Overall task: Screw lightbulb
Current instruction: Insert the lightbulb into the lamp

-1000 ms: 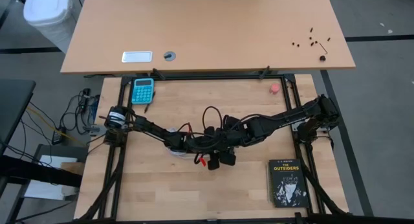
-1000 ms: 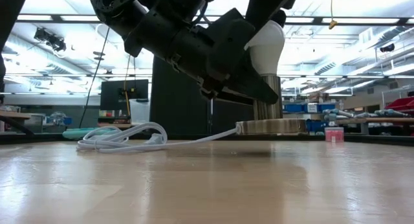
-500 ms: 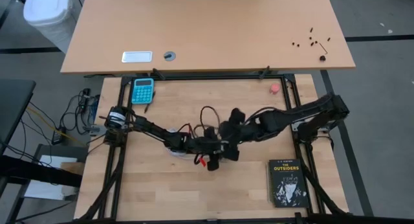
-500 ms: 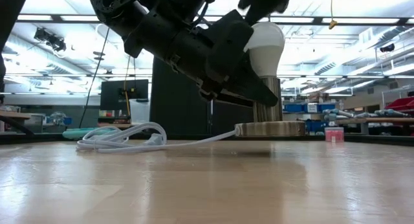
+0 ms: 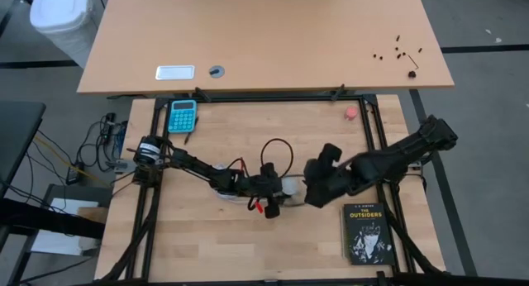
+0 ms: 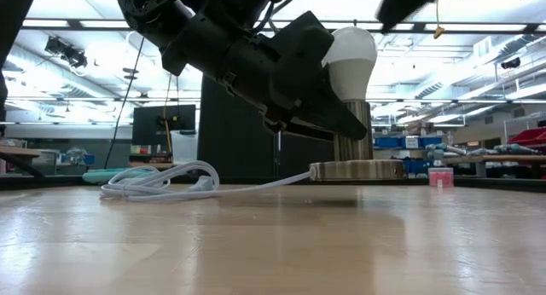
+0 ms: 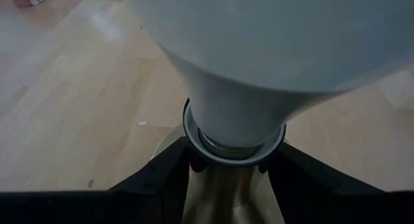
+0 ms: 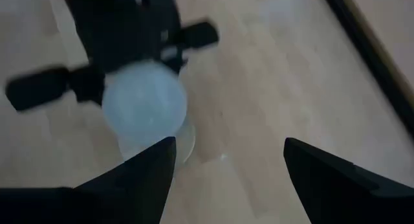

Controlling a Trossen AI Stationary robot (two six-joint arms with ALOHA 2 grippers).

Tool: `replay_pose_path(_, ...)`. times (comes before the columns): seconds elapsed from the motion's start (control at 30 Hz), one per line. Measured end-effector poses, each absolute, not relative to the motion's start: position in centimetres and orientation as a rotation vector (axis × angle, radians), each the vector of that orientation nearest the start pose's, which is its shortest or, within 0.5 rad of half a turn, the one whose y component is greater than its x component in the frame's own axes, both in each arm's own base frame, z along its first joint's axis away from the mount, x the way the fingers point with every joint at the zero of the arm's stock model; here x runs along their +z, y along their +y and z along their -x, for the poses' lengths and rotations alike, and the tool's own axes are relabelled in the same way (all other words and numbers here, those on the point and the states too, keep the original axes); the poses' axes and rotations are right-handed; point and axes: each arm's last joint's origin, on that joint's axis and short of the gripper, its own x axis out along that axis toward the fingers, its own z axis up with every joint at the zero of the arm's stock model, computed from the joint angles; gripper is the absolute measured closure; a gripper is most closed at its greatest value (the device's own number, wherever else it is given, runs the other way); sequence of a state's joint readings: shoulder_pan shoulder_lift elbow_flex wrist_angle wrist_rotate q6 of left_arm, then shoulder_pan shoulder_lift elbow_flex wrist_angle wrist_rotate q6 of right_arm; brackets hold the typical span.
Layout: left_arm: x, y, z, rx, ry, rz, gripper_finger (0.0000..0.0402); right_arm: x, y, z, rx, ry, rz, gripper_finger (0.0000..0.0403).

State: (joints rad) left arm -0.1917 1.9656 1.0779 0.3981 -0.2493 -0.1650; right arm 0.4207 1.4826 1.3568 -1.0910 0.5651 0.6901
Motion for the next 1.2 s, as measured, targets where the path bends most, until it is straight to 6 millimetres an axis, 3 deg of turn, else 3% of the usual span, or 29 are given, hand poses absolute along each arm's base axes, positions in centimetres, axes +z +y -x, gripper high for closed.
replay_pose_path(0.23,15.0,-7.1,-40.1,0.096,0.469,0.055,0.0208,25.5,11.6,-25.0,-0.509,0.942,-0.115,0.0109)
replay_pose_path(0.6,15.0,-7.1,-40.1,0.097,0.471,0.059,0.0208,20.8,12.9,-24.1,-0.58,0.694,-0.154,0.011)
replay_pose_path(1.03,15.0,-7.1,-40.1,0.099,0.471,0.063,0.0208,18.2,13.4,-24.6,-0.455,0.487,-0.283,0.011)
replay_pose_path(1.2,15.0,-7.1,-40.1,0.099,0.471,0.066,0.0208,18.3,13.6,-24.8,-0.419,0.465,-0.287,0.011)
